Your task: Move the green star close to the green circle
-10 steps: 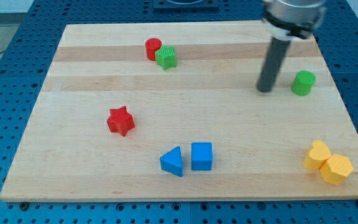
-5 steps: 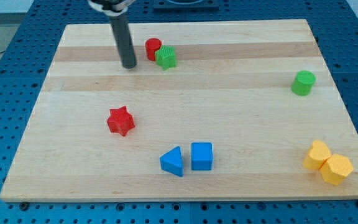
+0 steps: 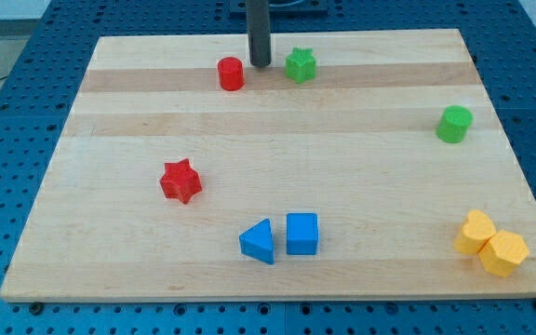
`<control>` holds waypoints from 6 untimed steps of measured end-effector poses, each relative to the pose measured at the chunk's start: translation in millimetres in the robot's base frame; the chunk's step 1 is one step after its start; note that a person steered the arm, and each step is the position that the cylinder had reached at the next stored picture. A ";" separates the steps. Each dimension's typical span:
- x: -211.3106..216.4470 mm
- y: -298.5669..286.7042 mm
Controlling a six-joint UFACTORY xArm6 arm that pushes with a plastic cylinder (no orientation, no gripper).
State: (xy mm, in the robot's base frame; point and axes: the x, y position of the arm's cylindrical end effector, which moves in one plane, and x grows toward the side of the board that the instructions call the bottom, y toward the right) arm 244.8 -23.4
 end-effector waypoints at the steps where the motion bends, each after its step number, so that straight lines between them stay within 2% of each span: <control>1: 5.5 31.7; 4: 96.0 125.4; 6: 120.6 161.3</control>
State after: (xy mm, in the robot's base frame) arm 365.4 137.9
